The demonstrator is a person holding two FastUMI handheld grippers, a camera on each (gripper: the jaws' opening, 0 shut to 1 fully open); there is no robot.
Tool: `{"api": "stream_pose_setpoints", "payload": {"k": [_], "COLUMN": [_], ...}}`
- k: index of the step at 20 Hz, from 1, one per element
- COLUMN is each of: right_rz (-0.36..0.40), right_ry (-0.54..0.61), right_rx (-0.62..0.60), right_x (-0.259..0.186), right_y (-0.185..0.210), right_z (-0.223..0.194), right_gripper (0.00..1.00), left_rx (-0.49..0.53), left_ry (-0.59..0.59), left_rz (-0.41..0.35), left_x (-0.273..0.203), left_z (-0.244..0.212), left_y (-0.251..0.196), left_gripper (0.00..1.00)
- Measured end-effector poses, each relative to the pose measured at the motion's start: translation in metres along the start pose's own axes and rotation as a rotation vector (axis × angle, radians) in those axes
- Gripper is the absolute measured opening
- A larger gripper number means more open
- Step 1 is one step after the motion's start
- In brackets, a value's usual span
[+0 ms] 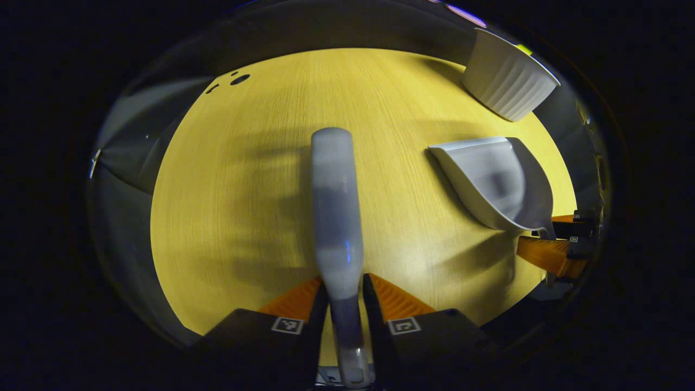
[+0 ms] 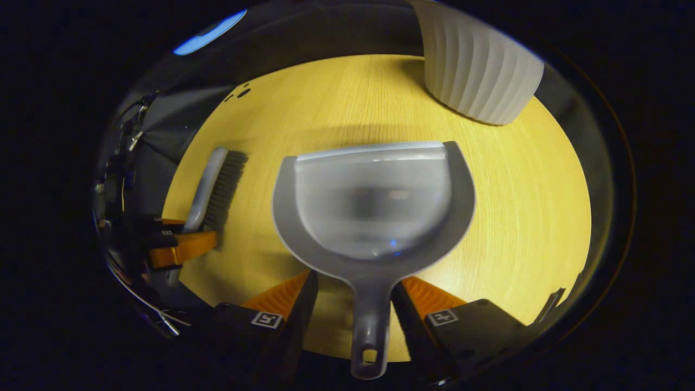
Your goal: Pick up the small broom and dustpan from the desktop, sweep the trash into the dustpan with the broom, and then empty the trash into the garbage bin.
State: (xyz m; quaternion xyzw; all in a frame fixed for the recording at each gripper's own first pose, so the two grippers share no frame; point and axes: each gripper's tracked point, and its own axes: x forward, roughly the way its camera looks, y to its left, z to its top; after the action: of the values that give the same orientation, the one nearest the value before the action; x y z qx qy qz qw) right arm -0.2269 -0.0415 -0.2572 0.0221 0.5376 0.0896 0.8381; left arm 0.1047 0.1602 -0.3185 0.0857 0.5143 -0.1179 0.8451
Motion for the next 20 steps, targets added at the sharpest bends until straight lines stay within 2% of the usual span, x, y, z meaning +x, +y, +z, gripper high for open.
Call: {"api": "stream_pose_setpoints", "payload": {"k": [2,3,4,7,8,12,14,15,16,20], "right_rz": [0.012,0.016,0.018,0.022,0.025,0.026,0.007,-0.007,-0.018,-0.051], "right_ry": [-0.013,-0.019,-0.033,-0.128,-0.170,-0.338,-0.445,-0.502,-0.561,-0.769], "right_rx": [0.021,0.019,0.006,-0.044,-0.057,-0.120,-0.162,-0.181,-0.198,-0.225], "right_x": [-0.012,-0.020,-0.029,-0.065,-0.079,-0.135,-0.160,-0.173,-0.189,-0.242], "right_y": [0.002,0.002,0.002,0.002,0.002,0.003,-0.002,-0.008,-0.014,-0.029], "right_z": [0.004,0.006,0.009,0.029,0.038,0.073,0.092,0.104,0.114,0.144], "right_gripper": [0.97,0.99,0.99,0.99,0.99,0.99,0.99,0.99,0.99,0.99], "left_rx": [-0.013,-0.023,-0.033,-0.082,-0.108,-0.220,-0.251,-0.254,-0.249,-0.161], "left_ry": [-0.035,-0.058,-0.085,-0.171,-0.218,-0.422,-0.536,-0.597,-0.657,-0.918], "left_rz": [0.001,0.008,0.016,0.028,0.032,-0.050,-0.061,-0.047,-0.023,0.091], "left_x": [-0.014,-0.023,-0.032,-0.062,-0.074,-0.124,-0.151,-0.167,-0.181,-0.250], "left_z": [0.002,0.003,0.004,0.002,0.004,0.019,0.030,0.038,0.049,0.077], "left_y": [0.000,0.002,0.003,0.002,0.001,-0.019,-0.021,-0.019,-0.014,-0.011], "left_gripper": [0.67,0.77,0.77,0.98,0.99,0.96,0.96,0.92,0.96,0.96]}}
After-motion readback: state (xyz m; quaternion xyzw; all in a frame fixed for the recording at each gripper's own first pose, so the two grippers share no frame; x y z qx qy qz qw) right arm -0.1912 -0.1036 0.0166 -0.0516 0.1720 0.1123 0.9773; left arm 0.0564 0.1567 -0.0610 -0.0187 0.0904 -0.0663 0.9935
